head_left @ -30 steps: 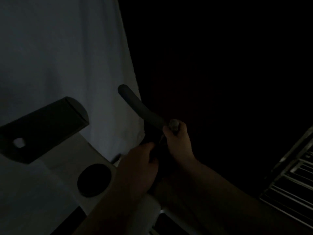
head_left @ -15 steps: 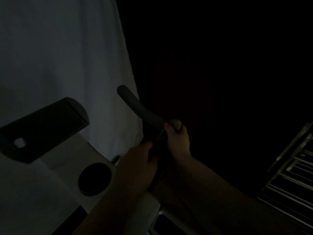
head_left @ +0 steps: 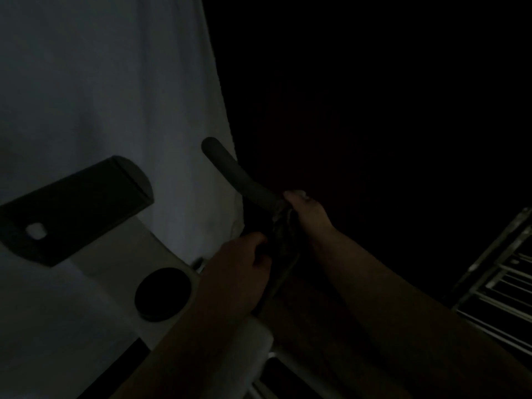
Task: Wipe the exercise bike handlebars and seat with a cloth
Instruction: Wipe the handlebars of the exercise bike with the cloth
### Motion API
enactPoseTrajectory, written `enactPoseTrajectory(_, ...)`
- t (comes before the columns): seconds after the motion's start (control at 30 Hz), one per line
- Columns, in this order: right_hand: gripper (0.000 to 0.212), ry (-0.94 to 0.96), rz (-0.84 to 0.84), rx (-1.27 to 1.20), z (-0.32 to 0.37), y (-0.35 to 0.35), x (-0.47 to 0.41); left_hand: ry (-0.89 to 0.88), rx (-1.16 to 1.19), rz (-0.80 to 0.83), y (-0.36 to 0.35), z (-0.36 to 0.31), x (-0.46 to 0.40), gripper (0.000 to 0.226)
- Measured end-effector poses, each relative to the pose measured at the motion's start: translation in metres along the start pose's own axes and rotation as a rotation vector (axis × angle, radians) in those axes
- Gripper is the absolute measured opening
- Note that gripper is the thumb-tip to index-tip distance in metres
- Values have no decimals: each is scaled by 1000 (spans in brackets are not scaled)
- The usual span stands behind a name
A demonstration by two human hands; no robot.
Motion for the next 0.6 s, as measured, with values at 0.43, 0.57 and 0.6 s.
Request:
enactPoseTrajectory(0.43,43,196,-30,98,-20,7,19,-7,3,-37,1,-1,3,17)
enactPoseTrajectory(0.57,45,258,39,251,-17,6,19,-10,12,-19,0,-1,-1,17)
enactPoseTrajectory(0.6,45,259,68,344,-12,5,10,-14,6,-18,-1,0,-3,18)
Point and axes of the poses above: each hand's wrist, its own x-axis away from the middle knuckle, its own y-axis out of the back of the hand, z = x × y, the point moved 3 cm from there along -x, towards the middle knuckle, and after that the axes turned 14 degrees about -x, right-handed, at the moved point
